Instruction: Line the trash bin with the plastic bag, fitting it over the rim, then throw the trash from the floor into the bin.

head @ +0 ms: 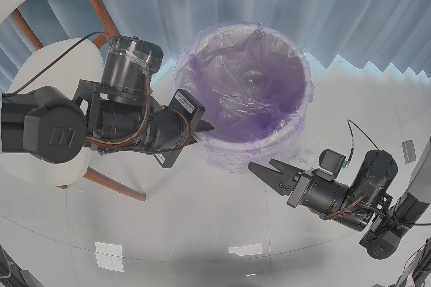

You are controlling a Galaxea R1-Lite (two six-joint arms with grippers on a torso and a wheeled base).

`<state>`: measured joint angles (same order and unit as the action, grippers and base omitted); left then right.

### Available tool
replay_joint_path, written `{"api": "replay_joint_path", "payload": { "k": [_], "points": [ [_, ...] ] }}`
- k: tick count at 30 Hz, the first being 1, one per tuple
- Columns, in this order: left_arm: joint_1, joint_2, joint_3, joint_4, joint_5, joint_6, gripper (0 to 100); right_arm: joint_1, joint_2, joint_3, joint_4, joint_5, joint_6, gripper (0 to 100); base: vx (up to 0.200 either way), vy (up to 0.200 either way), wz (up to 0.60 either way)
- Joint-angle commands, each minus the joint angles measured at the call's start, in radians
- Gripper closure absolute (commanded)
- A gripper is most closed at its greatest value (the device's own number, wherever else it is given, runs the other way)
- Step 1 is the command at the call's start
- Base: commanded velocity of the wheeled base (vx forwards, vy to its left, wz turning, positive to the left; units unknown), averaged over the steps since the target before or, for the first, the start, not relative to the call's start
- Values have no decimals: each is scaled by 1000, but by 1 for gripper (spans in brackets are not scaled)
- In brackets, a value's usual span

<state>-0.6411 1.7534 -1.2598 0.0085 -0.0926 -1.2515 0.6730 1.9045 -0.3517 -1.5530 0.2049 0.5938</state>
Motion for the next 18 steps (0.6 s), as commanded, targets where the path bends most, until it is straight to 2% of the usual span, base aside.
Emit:
{"api": "replay_joint_path", "payload": {
  "k": [1, 18],
  "points": [
    [-6, -6, -3, 7, 1, 0, 100, -6, 22, -3, -16, -1, -12, 0, 0, 0, 0],
    [-51, -8, 2, 68, -1, 1, 100, -21, 31, -20, -16, -22, 3, 0, 0, 0, 0]
  ]
}}
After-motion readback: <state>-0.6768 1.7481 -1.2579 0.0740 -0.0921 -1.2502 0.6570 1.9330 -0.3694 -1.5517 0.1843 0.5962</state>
